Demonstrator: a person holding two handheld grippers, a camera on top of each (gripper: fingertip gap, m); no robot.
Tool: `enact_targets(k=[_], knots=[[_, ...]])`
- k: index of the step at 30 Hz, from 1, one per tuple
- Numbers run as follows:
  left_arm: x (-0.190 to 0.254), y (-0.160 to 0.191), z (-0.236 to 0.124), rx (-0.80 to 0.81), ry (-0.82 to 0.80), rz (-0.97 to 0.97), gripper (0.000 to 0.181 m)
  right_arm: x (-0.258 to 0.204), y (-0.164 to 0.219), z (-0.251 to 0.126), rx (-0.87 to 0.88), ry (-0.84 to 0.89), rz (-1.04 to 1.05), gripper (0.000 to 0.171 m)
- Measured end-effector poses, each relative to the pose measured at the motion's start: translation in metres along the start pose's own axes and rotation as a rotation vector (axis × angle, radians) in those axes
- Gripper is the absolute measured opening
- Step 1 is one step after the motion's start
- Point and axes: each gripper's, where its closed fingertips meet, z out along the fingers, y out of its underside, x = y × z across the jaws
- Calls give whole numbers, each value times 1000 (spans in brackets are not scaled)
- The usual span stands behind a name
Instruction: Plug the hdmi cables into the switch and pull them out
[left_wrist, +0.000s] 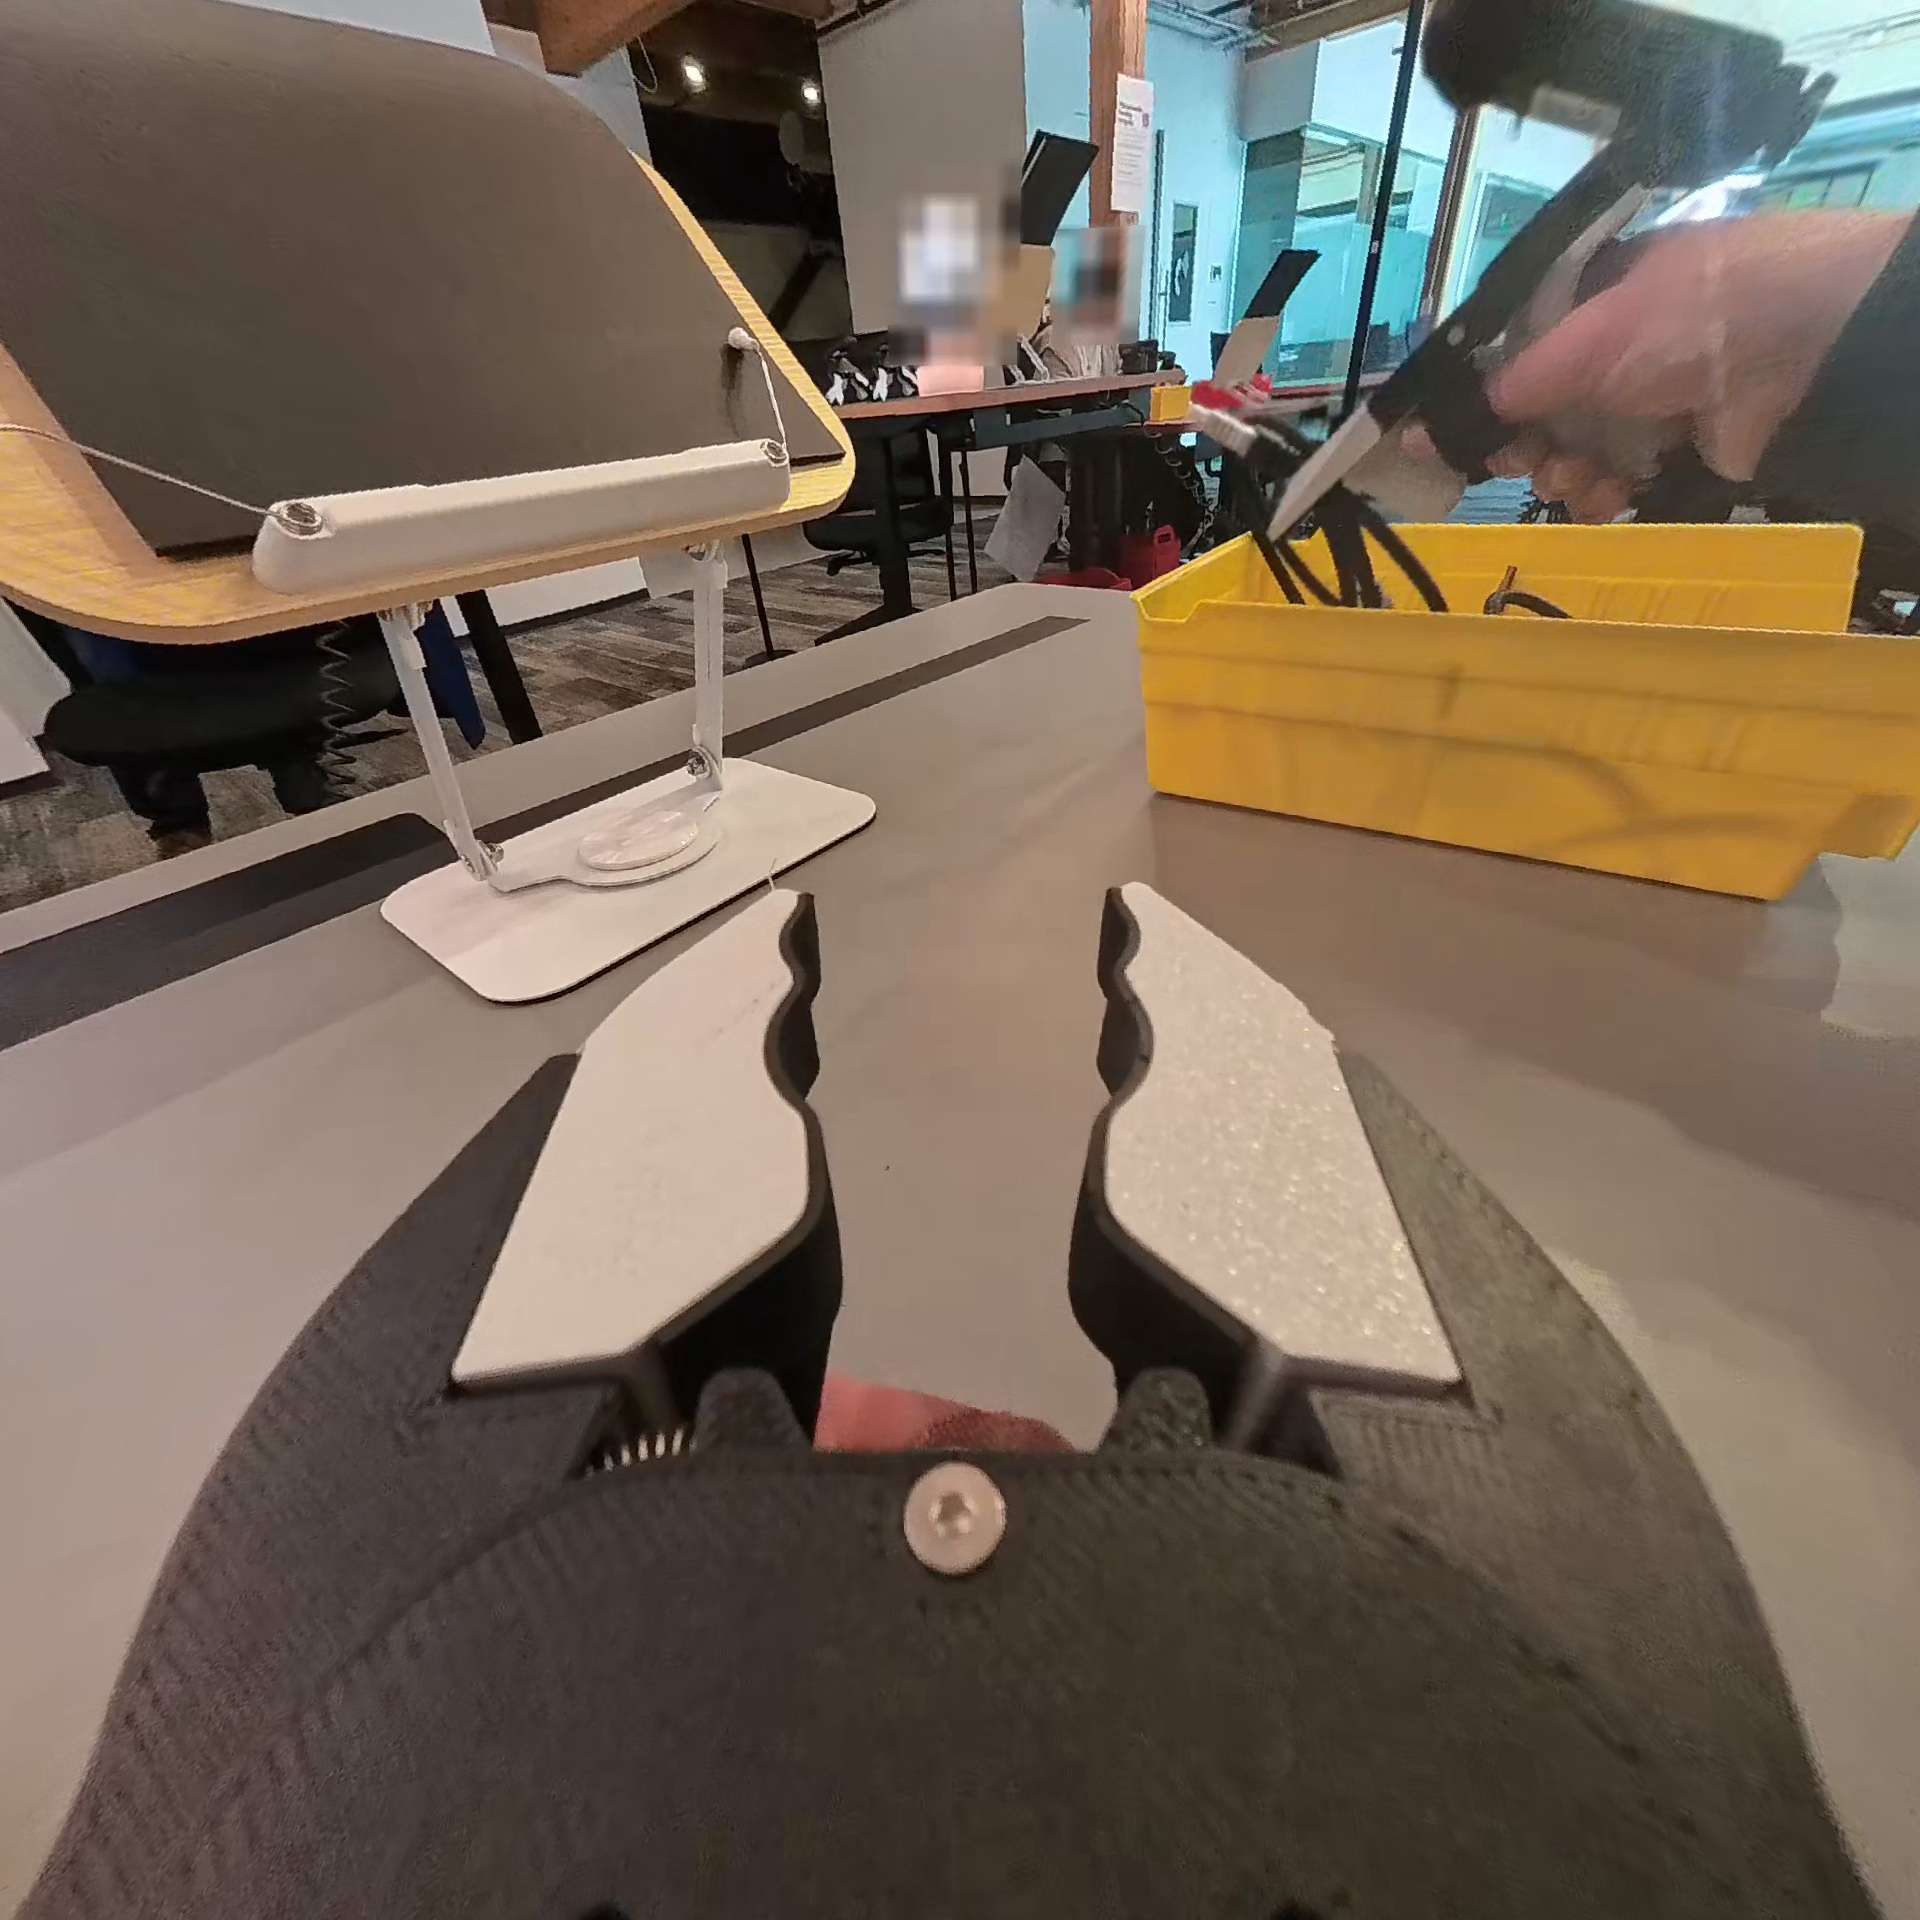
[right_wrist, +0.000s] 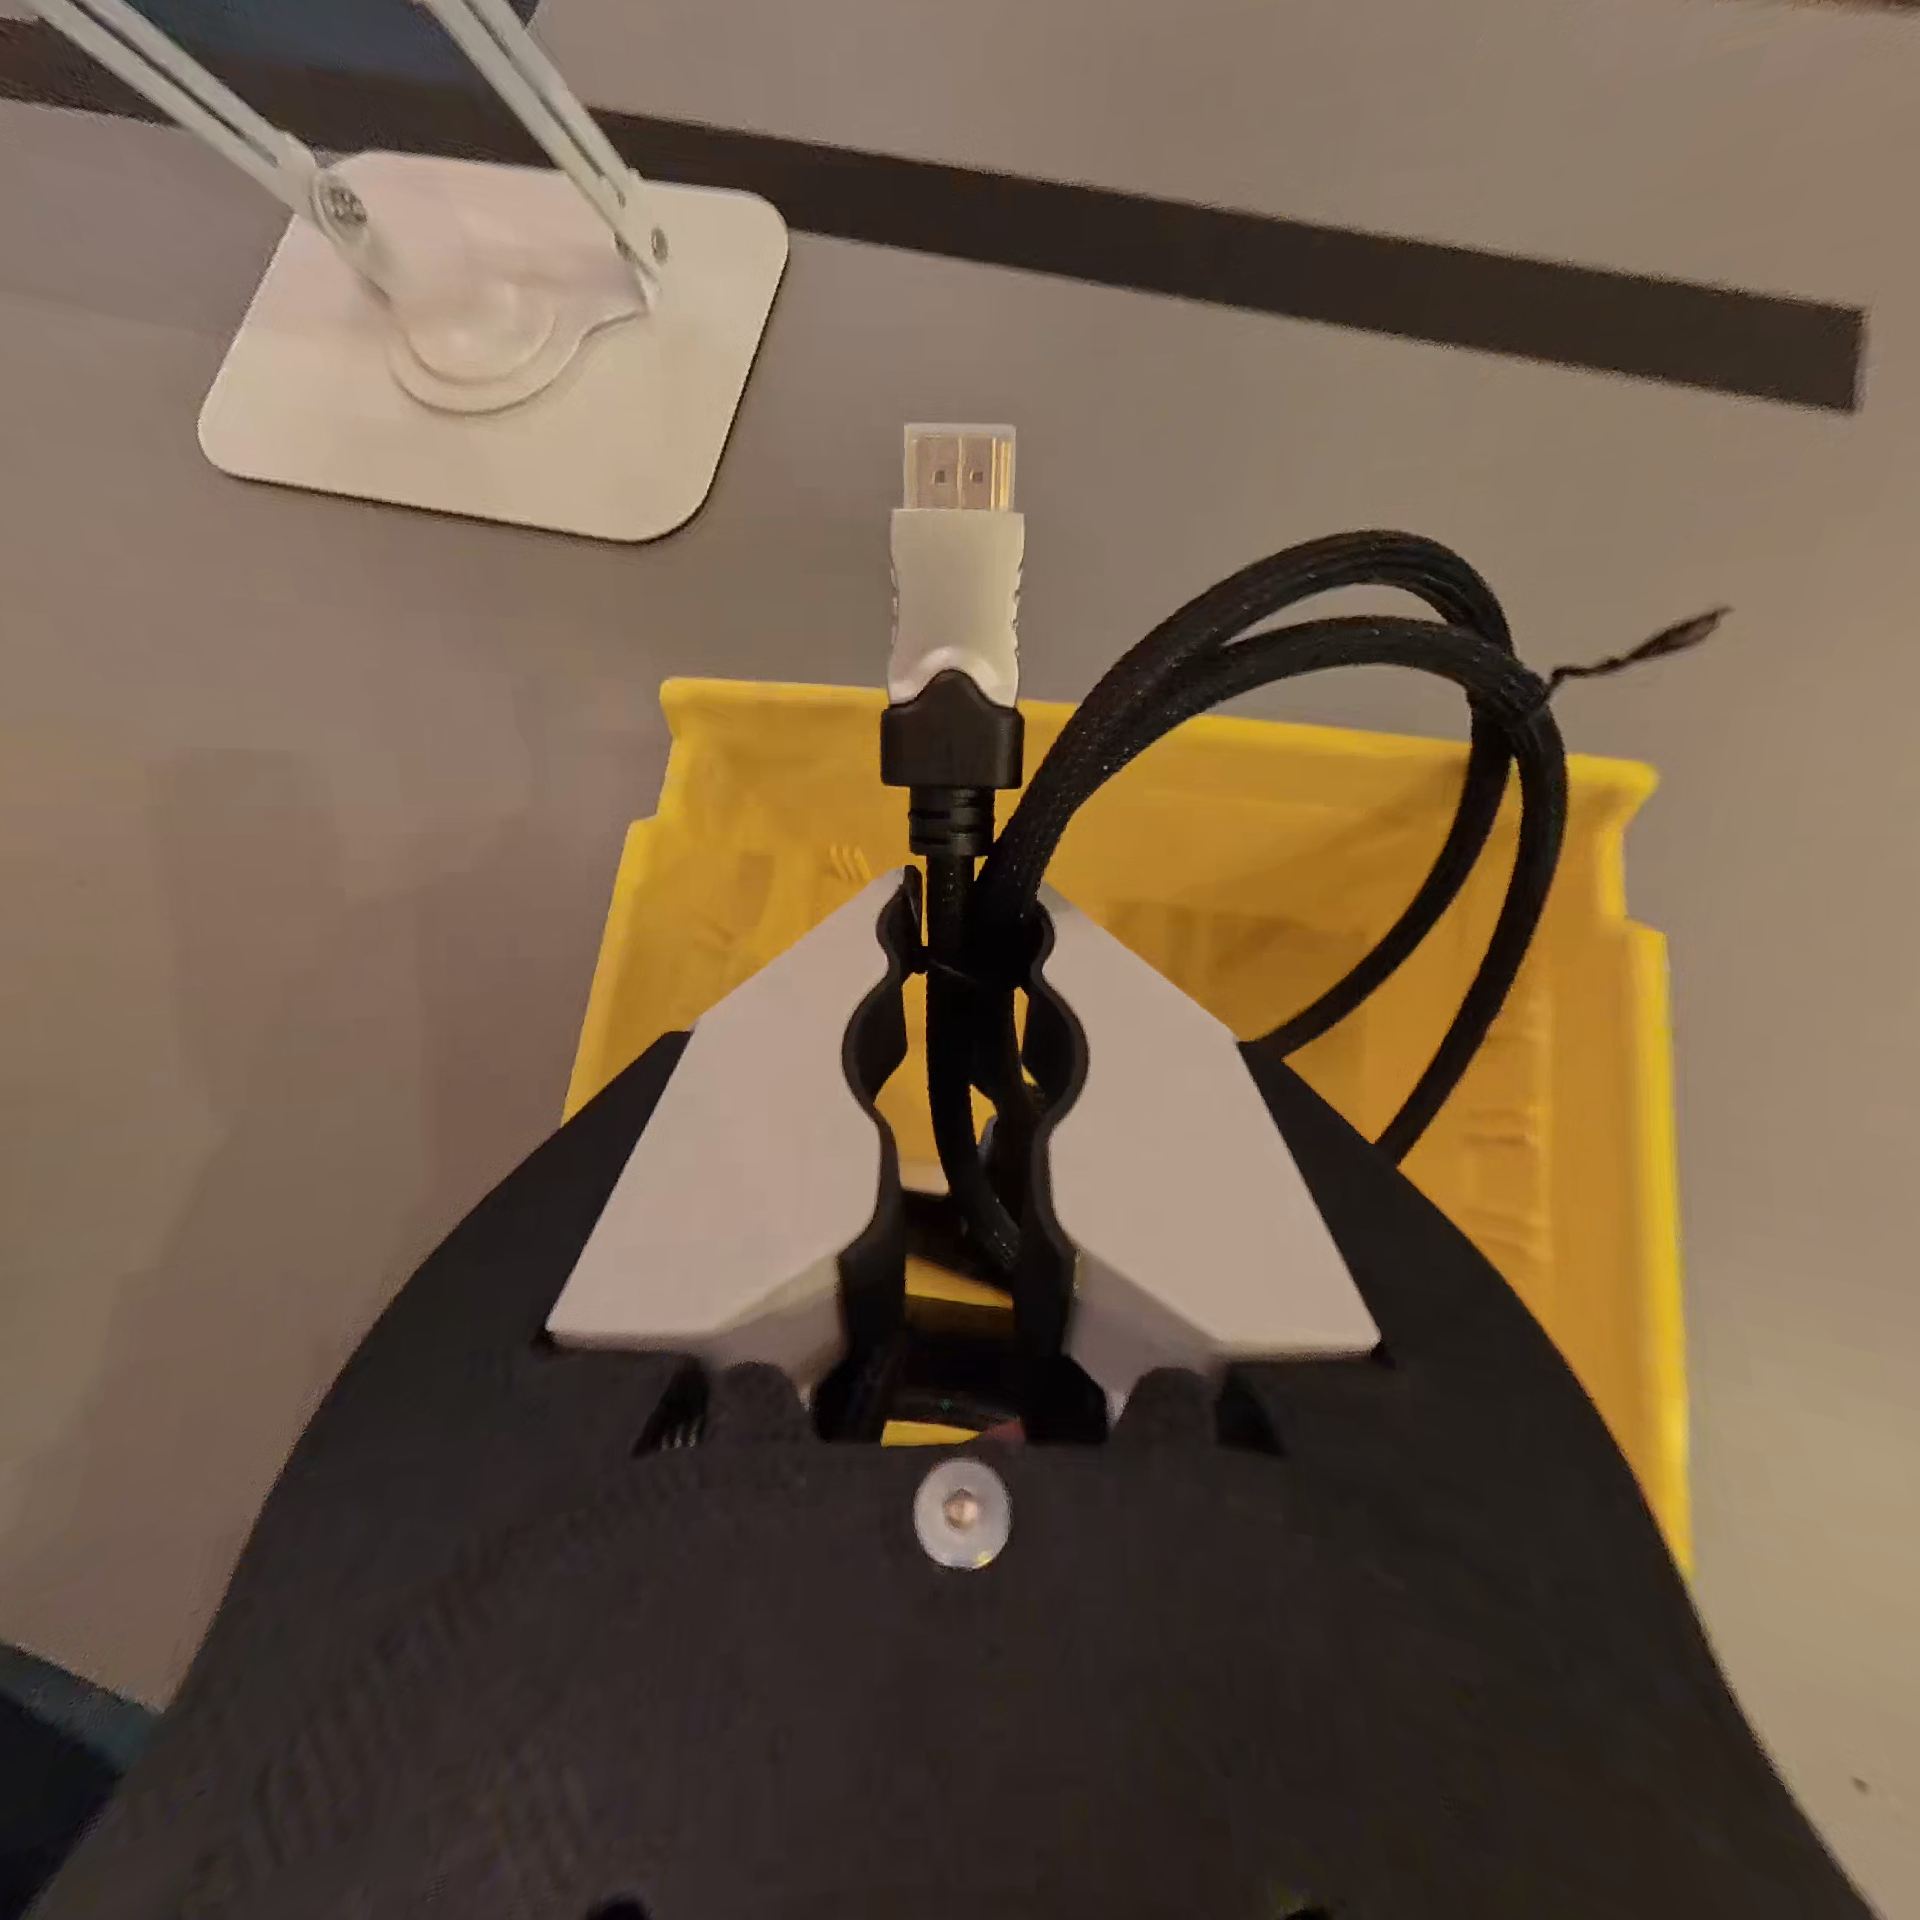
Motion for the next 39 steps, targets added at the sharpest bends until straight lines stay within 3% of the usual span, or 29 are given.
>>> enact_targets(k=[6,9,14,19,22,25,31,35,39], knots=[[6,1,1,-12,15,25,52,-8,17,12,-142,-64,-11,19],[5,0,0,-17,4,28,53,-4,0,-8,-80,-25,-45,37],[1,-1,-1,-27,-17,42,55,-17,-27,-60,43,4,-101,48],[-8,-9,-6,-49,-73,103,54,-80,-36,-100,170,-106,-192,46],[-19,-13,-12,-86,-115,153,53,-133,-36,-108,255,-202,-275,30],[-33,-16,-26,-122,-192,253,57,-194,-25,-95,306,-305,-360,23],[-71,-35,-69,-183,-361,410,56,-290,32,-35,178,-458,-485,28],[-134,-77,-102,-271,-527,578,52,-321,63,-13,94,-529,-539,30],[-223,-98,-136,-463,-677,663,50,-334,63,-16,116,-599,-504,29]])
